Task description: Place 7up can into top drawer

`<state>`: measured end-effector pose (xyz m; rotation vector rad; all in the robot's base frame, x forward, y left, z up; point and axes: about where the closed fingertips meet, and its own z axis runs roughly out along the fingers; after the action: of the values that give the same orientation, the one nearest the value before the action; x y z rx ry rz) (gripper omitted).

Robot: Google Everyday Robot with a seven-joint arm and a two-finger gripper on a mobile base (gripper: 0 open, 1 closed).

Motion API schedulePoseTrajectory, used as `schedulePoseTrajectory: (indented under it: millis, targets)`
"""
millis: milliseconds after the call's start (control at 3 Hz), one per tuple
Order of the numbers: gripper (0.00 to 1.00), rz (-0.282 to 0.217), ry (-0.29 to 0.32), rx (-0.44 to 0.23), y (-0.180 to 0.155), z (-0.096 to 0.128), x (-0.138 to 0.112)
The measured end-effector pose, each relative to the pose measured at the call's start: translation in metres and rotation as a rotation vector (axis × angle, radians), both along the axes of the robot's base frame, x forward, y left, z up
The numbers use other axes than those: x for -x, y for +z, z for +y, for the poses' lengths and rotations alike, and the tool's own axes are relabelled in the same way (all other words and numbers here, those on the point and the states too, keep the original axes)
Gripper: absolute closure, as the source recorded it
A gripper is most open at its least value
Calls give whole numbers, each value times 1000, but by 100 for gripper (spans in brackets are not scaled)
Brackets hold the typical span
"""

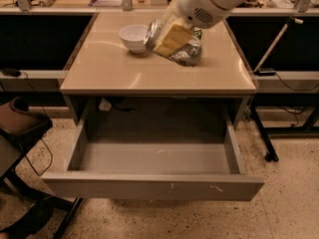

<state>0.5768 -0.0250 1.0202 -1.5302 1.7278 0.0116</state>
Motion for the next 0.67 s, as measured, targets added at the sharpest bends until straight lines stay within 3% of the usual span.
schedulePoseTrajectory:
  millis: [333,667]
  targets:
    - [100,31,-32,-84,-25,-20,41]
    - [100,203,-11,-152,-110,-44,37]
